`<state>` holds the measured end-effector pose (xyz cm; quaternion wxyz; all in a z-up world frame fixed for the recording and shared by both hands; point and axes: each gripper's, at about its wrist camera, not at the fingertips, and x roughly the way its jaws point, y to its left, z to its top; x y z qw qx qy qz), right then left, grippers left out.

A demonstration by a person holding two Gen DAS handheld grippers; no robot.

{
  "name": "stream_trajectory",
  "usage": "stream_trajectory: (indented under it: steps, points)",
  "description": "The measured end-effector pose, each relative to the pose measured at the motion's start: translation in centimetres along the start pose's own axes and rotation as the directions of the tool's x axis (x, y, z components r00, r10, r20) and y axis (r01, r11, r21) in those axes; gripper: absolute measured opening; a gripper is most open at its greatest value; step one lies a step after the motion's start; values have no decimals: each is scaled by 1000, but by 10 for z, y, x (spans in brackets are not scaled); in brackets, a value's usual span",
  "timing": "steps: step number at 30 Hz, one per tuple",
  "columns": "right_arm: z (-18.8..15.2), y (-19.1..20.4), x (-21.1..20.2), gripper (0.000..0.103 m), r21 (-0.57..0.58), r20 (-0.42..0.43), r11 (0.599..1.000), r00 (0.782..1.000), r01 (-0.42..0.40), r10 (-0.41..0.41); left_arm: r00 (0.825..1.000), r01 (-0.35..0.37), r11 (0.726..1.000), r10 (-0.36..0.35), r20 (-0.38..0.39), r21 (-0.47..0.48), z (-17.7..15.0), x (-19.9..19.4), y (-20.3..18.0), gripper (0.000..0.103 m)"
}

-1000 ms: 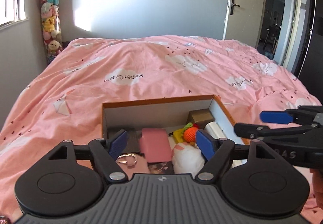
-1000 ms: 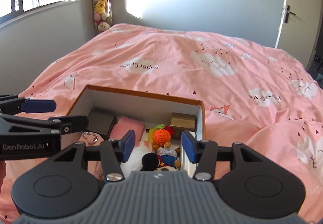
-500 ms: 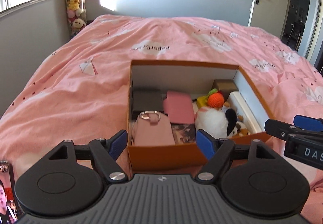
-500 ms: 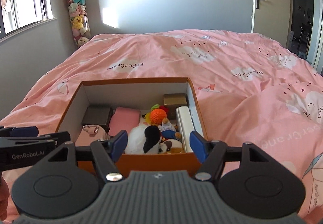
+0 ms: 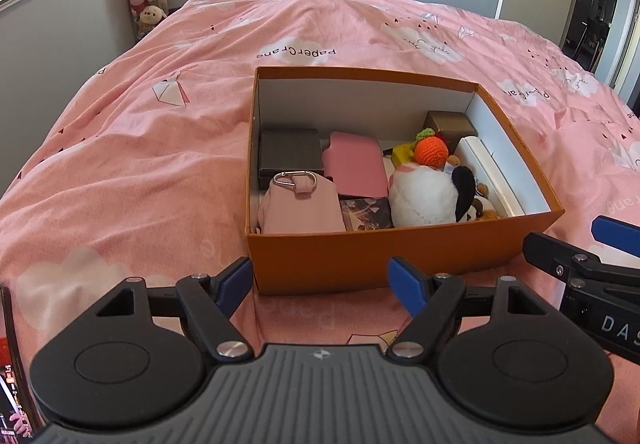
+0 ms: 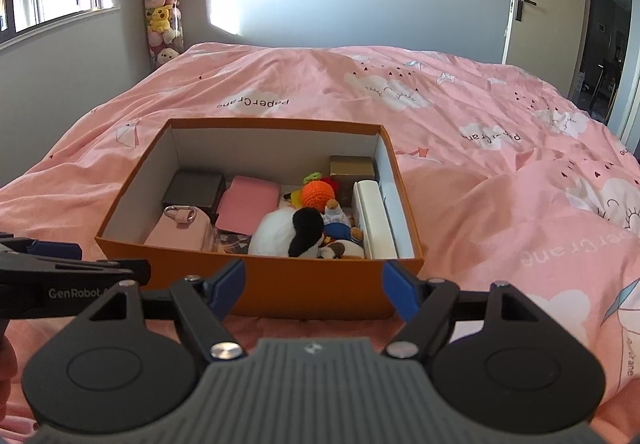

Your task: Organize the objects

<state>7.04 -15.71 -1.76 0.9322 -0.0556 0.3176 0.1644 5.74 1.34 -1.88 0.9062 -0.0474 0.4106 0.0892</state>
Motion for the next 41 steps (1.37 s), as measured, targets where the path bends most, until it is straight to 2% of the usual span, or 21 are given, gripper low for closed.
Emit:
stream_trajectory:
  steps: [20,41]
  points:
    - [-2,-7,5,77,22,-31,1000,999,8,-7,999,-3,1000,2,-40,-20,0,5,4,90]
    - [-4,-11,7,77,38,-43,999,999,3,-1,999,-10,1000,9,-47,-21,-2,6,4,90]
